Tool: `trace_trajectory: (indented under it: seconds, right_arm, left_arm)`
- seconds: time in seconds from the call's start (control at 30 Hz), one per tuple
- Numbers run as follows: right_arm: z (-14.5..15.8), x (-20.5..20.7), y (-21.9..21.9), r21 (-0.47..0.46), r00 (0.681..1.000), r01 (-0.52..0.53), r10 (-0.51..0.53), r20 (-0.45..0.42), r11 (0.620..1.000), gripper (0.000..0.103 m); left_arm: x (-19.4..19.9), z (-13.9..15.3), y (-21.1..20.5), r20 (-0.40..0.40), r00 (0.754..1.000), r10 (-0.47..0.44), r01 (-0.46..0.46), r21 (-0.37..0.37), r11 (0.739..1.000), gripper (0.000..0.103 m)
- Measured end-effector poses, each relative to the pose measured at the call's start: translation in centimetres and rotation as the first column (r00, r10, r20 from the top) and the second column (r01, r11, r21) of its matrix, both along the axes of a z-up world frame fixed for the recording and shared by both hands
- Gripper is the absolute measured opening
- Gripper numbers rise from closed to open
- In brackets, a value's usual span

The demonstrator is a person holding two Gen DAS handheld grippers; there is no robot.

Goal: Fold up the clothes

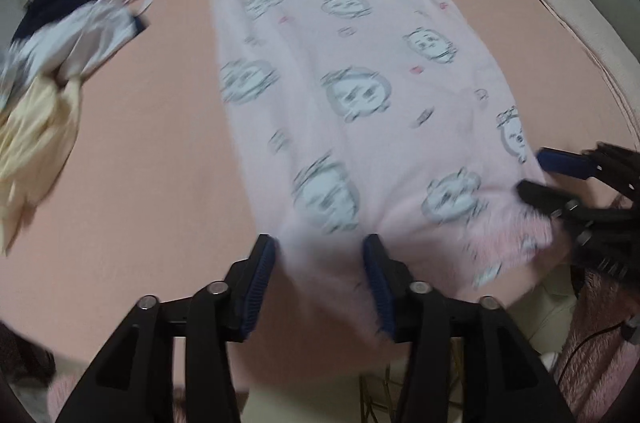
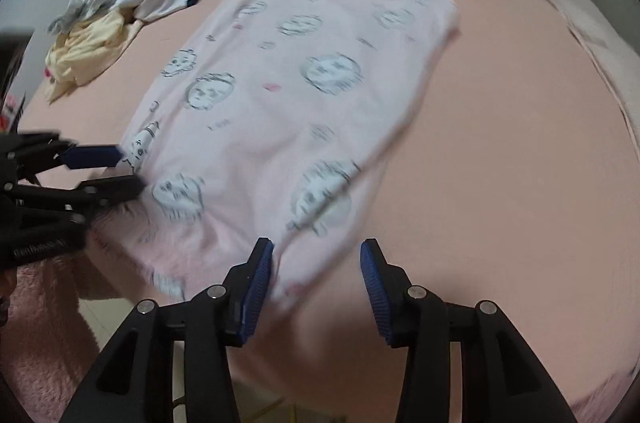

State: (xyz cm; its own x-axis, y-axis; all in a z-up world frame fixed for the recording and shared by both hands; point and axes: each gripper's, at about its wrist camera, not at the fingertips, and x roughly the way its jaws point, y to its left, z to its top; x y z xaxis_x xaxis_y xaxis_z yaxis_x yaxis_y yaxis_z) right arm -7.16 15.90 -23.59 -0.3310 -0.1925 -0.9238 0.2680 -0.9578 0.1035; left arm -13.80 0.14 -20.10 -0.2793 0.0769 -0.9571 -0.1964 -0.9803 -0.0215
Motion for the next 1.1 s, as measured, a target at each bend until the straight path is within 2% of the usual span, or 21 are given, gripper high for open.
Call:
trace_trajectory:
  seconds: [0.1, 0.17, 0.23, 0.3, 0.33, 0.43, 0.57, 0.63, 0.7, 0.73, 0.83, 0.93, 1.0, 1.07, 1.1]
  right_arm:
    - [0.9, 0.5, 1.4, 0.000, 1.000, 0.016, -0.016, 0.011, 1.000, 0.044]
    - [1.2, 0.6, 1.3, 0.006, 1.000, 0.010, -0.010, -0.001, 1.000, 0.044]
    - [0.8, 0.9, 1.1, -0.001, 1.000, 0.014, -0.014, -0.001, 1.000, 0.044]
    - [0.5, 1.1, 0.8, -0.008, 1.000, 0.018, -0.018, -0.002, 1.000, 0.044]
    - [0.3, 1.2, 0.7, -0.012, 1.000, 0.019, -0.019, -0.002, 1.000, 0.044]
    - [-0.2, 1.6, 0.3, -0.023, 1.000, 0.025, -0.025, -0.003, 0.999, 0.044]
    - [-0.9, 2.1, -0.1, -0.040, 0.999, 0.037, -0.037, -0.002, 0.999, 0.044]
    - [-0.5, 2.3, 1.2, -0.081, 0.996, 0.091, -0.090, 0.016, 0.993, 0.044]
    - [0.2, 2.7, 1.3, -0.096, 0.996, 0.089, -0.091, -0.020, 0.991, 0.044]
    - [0.6, 2.9, 1.1, -0.105, 0.996, 0.078, -0.083, -0.044, 0.991, 0.044]
    - [1.5, 2.6, -0.2, -0.115, 0.995, 0.041, -0.051, -0.084, 0.992, 0.046]
    - [0.7, 2.8, -0.6, -0.048, 0.998, 0.025, -0.029, -0.064, 0.999, 0.046]
    - [-0.1, 3.3, -0.5, 0.000, 0.999, 0.022, -0.022, -0.044, 1.000, 0.046]
    - [0.0, 3.9, 0.4, -0.023, 0.998, 0.043, -0.043, -0.036, 0.999, 0.046]
    - [0.1, 4.1, 0.8, -0.020, 0.998, 0.048, -0.049, -0.028, 0.999, 0.046]
  left_arm:
    - [0.3, 1.2, -1.8, -0.001, 0.994, 0.113, -0.112, 0.095, 0.989, 0.050]
    - [0.0, 2.0, -1.9, -0.036, 0.988, 0.147, -0.140, 0.144, 0.980, 0.050]
    - [-0.7, 1.5, -1.5, -0.025, 0.988, 0.154, -0.149, 0.138, 0.979, 0.050]
    - [-0.7, -0.1, -1.1, 0.016, 0.985, 0.171, -0.172, 0.088, 0.981, 0.050]
    - [-0.4, -0.5, -1.1, 0.024, 0.984, 0.176, -0.177, 0.087, 0.980, 0.051]
    - [0.5, -0.4, -1.4, 0.007, 0.987, 0.161, -0.161, 0.084, 0.983, 0.051]
    - [1.2, 0.3, -2.2, 0.001, 0.982, 0.187, -0.186, 0.106, 0.977, 0.051]
    - [1.5, 1.2, -2.5, -0.017, 0.977, 0.211, -0.204, 0.181, 0.962, 0.049]
    - [1.5, 1.8, -2.3, -0.021, 0.977, 0.211, -0.196, 0.289, 0.937, 0.049]
    - [1.5, 1.7, -1.9, -0.017, 0.979, 0.204, -0.190, 0.300, 0.935, 0.049]
    - [1.2, 0.0, -0.6, 0.018, 0.984, 0.178, -0.178, 0.199, 0.964, 0.050]
    - [1.2, -0.9, -0.7, 0.042, 0.980, 0.193, -0.197, 0.206, 0.958, 0.051]
    - [2.3, -0.4, -0.8, 0.062, 0.982, 0.180, -0.189, 0.191, 0.963, 0.052]
    - [3.0, -0.1, -0.9, 0.065, 0.983, 0.171, -0.179, 0.170, 0.969, 0.055]
    - [3.2, -0.1, -1.1, 0.066, 0.981, 0.185, -0.194, 0.182, 0.964, 0.055]
